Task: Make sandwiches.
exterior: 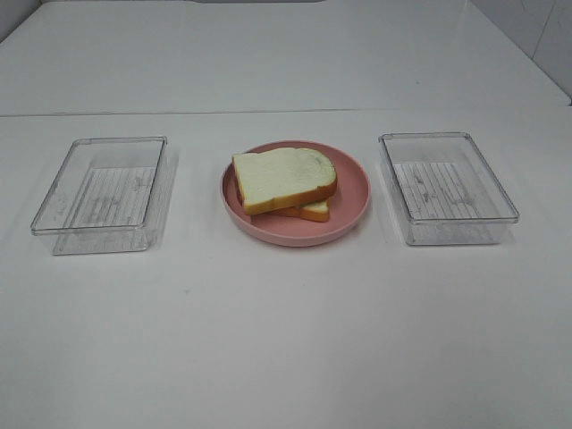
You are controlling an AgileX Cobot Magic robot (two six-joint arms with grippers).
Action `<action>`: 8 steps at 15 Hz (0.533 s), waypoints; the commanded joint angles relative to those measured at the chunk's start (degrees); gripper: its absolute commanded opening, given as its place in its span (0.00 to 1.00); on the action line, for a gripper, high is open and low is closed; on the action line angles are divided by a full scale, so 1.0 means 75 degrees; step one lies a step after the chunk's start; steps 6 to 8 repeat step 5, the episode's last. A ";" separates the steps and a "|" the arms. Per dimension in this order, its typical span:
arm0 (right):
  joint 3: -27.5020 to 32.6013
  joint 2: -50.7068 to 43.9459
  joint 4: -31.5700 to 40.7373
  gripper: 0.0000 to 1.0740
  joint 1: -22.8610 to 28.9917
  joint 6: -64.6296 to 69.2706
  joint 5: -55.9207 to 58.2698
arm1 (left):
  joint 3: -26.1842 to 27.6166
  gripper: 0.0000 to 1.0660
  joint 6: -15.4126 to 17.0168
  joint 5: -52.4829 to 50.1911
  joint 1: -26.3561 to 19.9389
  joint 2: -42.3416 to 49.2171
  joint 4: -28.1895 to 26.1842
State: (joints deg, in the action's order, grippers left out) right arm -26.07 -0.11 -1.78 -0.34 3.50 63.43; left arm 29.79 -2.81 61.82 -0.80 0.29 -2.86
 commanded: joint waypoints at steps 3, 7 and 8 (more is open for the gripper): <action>0.0038 -0.0260 -0.0008 0.83 -0.0038 -0.0084 -0.0069 | -0.0015 0.89 0.0038 -0.0031 0.0000 0.0076 -0.0038; 0.0038 -0.0260 -0.0008 0.83 -0.0038 -0.0084 -0.0069 | -0.0015 0.89 0.0038 -0.0031 0.0000 0.0076 -0.0038; 0.0038 -0.0260 -0.0008 0.83 -0.0038 -0.0084 -0.0069 | -0.0015 0.89 0.0038 -0.0031 0.0000 0.0076 -0.0038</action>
